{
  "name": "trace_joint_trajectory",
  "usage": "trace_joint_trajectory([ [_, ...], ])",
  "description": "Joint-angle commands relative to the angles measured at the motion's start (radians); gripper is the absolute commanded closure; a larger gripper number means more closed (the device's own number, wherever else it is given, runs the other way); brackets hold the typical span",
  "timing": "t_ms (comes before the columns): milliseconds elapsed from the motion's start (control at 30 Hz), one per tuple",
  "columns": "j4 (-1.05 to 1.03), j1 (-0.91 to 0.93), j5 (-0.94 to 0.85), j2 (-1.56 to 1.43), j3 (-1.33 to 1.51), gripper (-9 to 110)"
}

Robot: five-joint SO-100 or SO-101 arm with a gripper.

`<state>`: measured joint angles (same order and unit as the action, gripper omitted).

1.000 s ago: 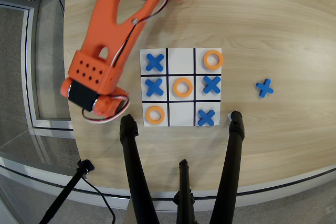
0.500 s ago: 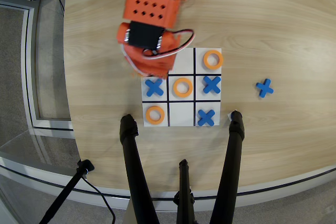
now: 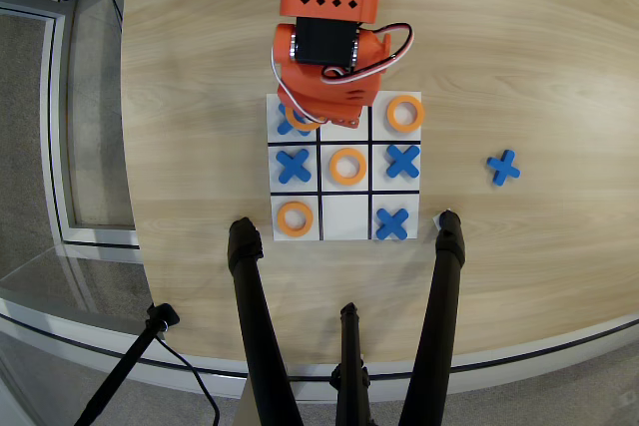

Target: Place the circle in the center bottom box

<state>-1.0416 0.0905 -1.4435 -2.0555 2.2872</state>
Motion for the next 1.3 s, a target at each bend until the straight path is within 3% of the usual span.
trace_joint_trajectory([
  [0, 0.023, -0.046, 0.02, -0.032, 0.017, 102],
  [400, 0.072, -0.189, 0.14, 0.023, 0.038, 102],
  [1267, 0.344, -0.167, 0.14, 0.199, 0.175, 102],
])
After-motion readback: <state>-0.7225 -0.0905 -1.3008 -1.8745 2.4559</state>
